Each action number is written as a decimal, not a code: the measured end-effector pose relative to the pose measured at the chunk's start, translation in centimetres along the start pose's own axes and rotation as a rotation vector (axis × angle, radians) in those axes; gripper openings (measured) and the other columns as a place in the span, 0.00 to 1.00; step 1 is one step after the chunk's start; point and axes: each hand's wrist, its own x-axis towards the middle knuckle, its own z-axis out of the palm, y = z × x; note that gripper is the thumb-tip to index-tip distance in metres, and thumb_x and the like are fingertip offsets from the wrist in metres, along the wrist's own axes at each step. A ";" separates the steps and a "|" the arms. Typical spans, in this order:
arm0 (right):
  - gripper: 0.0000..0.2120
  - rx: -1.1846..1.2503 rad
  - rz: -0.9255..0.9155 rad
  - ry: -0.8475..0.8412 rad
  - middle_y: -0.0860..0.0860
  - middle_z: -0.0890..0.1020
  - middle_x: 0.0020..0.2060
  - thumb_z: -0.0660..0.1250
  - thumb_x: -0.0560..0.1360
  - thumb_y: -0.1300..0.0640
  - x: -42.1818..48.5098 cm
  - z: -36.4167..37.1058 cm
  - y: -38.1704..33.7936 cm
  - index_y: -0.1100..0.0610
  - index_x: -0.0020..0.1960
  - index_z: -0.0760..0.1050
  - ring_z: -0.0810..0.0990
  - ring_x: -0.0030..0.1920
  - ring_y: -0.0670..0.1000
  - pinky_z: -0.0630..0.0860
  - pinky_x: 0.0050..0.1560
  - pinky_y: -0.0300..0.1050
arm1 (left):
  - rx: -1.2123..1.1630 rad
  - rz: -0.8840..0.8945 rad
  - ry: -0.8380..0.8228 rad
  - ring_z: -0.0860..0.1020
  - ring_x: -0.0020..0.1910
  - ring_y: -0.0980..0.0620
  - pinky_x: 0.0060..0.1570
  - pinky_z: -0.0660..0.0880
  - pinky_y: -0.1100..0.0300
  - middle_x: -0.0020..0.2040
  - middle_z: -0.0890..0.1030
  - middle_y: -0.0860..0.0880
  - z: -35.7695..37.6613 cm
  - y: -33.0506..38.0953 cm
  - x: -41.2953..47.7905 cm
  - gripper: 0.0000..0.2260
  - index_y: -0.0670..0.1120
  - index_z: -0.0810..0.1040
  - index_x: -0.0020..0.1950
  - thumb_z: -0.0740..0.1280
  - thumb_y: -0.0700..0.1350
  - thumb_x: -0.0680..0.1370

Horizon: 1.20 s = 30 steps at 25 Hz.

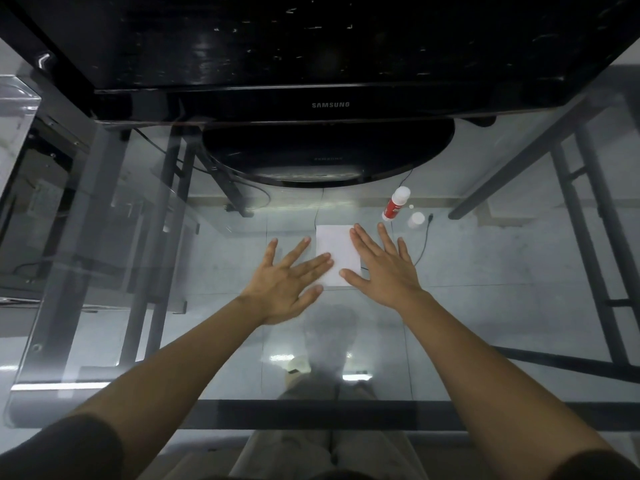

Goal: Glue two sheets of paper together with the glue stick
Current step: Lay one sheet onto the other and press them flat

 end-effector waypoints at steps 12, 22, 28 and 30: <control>0.37 -0.001 0.001 0.001 0.43 0.43 0.76 0.50 0.74 0.32 0.1 0.1 0.1 0.47 0.75 0.38 0.36 0.75 0.53 0.39 0.72 0.59 | 0.004 -0.016 0.022 0.30 0.71 0.50 0.64 0.28 0.39 0.74 0.43 0.60 0.1 -0.4 1.0 0.23 0.62 0.32 0.70 0.35 0.60 0.77; 0.37 -0.081 0.007 0.015 0.45 0.42 0.77 0.47 0.75 0.33 0.1 0.4 -0.1 0.49 0.75 0.36 0.38 0.75 0.55 0.40 0.72 0.60 | -0.140 -0.282 0.073 0.33 0.71 0.51 0.70 0.43 0.40 0.77 0.43 0.55 1.2 2.9 1.5 0.23 0.56 0.30 0.70 0.40 0.57 0.79; 0.28 -0.155 -0.120 0.082 0.50 0.41 0.76 0.39 0.79 0.44 -2.8 0.9 -1.5 0.54 0.73 0.33 0.36 0.74 0.49 0.32 0.71 0.53 | -0.151 -0.274 0.081 0.31 0.71 0.50 0.69 0.39 0.43 0.74 0.35 0.56 1.3 3.0 1.6 0.23 0.55 0.29 0.69 0.38 0.56 0.79; 0.28 -0.205 -0.194 0.051 0.51 0.43 0.76 0.39 0.78 0.46 -3.9 1.9 -2.4 0.54 0.73 0.35 0.36 0.73 0.49 0.28 0.69 0.53 | -0.145 -0.278 0.084 0.30 0.70 0.50 0.70 0.39 0.44 0.70 0.31 0.57 1.5 3.0 1.6 0.23 0.55 0.28 0.69 0.38 0.56 0.80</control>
